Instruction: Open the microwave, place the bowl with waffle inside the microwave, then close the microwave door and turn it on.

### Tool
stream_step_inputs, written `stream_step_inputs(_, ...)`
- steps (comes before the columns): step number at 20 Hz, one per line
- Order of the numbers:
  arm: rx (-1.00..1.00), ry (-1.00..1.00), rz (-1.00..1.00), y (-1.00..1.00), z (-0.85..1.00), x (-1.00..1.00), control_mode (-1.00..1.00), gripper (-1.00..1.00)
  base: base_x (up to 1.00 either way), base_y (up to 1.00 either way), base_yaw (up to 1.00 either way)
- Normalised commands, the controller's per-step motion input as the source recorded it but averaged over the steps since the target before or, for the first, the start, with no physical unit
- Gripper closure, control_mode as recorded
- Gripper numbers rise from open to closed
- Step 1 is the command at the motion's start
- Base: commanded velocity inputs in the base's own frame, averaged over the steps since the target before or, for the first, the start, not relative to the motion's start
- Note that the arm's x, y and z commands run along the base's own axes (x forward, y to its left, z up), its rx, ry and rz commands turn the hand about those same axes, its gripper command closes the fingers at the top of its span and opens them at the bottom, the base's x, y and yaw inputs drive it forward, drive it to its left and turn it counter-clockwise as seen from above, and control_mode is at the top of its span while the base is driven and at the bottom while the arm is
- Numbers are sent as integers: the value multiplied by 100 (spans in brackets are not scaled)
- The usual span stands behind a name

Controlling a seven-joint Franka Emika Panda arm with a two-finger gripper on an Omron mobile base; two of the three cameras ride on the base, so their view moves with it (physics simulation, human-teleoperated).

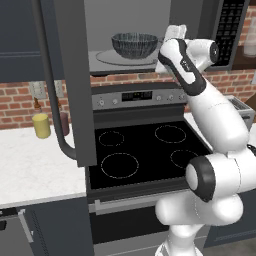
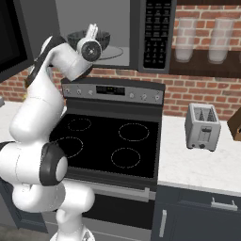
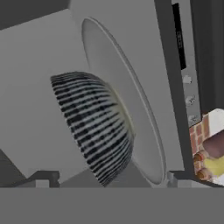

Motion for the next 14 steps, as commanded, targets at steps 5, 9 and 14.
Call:
stream_step_inputs(5,12,-19,0,-46,28,-97,-100,-100,0,0,0)
stream_step_inputs(9,0,-9,0,-34,3,-100,-100,-100,0,0,0)
stream_step_inputs(14,-23,-5,0,-7,-12,-88,-100,-100,0,0,0)
